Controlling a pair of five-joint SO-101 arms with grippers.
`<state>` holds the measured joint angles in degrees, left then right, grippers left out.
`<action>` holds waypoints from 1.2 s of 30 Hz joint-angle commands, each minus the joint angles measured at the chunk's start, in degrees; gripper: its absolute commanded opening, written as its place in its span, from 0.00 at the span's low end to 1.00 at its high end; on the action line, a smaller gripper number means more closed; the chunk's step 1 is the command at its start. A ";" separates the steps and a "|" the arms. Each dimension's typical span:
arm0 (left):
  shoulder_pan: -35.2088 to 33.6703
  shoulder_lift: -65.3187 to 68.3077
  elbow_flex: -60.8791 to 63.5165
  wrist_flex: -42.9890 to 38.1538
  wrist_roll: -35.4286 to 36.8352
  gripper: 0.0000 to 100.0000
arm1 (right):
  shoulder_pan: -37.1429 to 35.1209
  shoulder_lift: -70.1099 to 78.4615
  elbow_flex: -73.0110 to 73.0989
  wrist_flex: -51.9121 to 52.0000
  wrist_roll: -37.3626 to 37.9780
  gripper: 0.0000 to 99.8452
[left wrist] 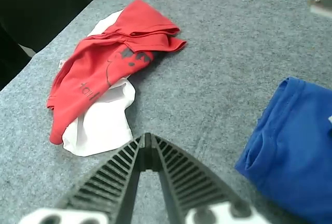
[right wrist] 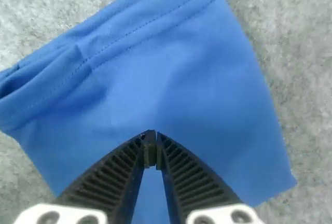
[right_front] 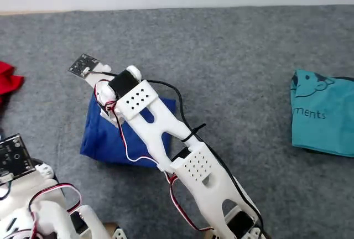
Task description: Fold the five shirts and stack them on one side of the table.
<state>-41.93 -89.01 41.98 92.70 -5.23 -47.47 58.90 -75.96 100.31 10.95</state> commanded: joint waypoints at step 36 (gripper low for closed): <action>-0.44 -0.26 -0.40 -1.23 -0.53 0.00 | 15.69 -34.59 50.81 0.75 -26.99 0.20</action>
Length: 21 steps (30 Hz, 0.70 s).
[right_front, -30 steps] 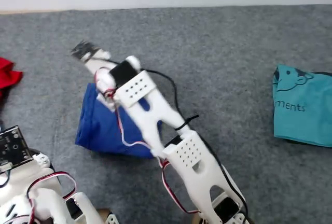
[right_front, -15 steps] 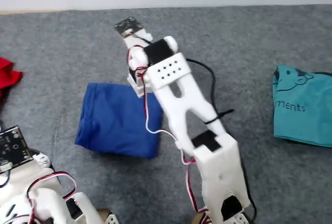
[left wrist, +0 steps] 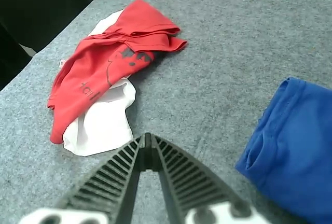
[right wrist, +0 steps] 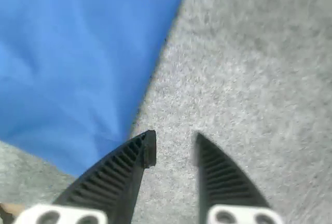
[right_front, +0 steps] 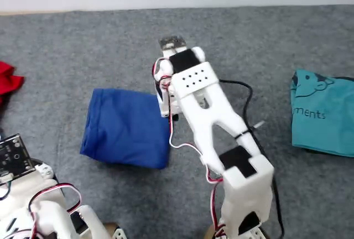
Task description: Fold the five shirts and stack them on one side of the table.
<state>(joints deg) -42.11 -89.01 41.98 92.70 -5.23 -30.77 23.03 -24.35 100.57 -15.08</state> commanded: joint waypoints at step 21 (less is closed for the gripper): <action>-0.26 -0.35 -0.31 -0.79 -0.53 0.00 | -7.78 18.15 -19.34 0.04 -0.53 0.20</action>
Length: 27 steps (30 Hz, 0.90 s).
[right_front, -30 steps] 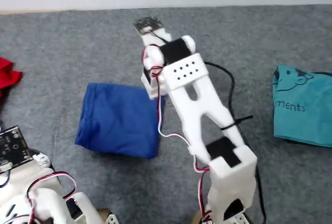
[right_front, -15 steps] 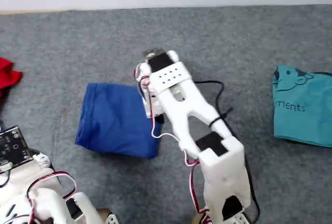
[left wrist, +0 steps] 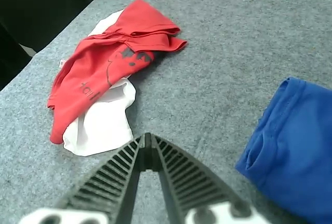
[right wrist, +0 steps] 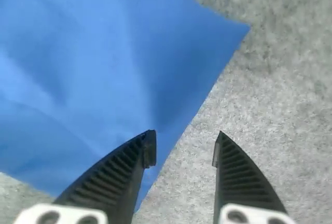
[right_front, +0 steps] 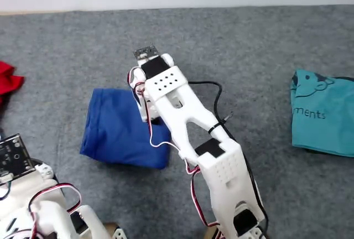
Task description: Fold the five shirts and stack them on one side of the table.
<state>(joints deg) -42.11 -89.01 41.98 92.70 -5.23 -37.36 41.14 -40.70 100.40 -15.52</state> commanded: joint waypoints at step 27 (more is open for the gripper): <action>-0.18 -0.35 -0.22 0.79 -0.53 0.00 | -2.24 11.47 -2.90 -5.41 1.32 0.26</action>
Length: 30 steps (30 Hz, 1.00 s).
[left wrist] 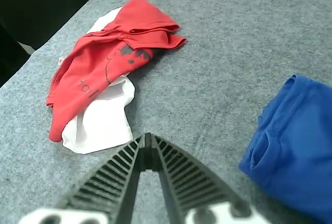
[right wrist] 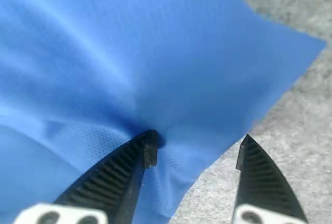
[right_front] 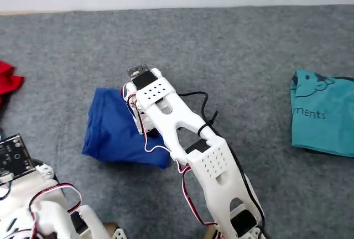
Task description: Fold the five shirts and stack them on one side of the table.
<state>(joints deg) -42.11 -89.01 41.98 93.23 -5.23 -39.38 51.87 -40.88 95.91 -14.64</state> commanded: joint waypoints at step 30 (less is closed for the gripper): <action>-0.18 -0.35 -0.40 0.00 -0.53 0.00 | 19.82 -11.21 -2.81 2.77 35.96 0.01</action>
<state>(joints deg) -42.11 -89.01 41.98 93.23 -5.23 -22.86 45.54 -42.64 98.20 14.29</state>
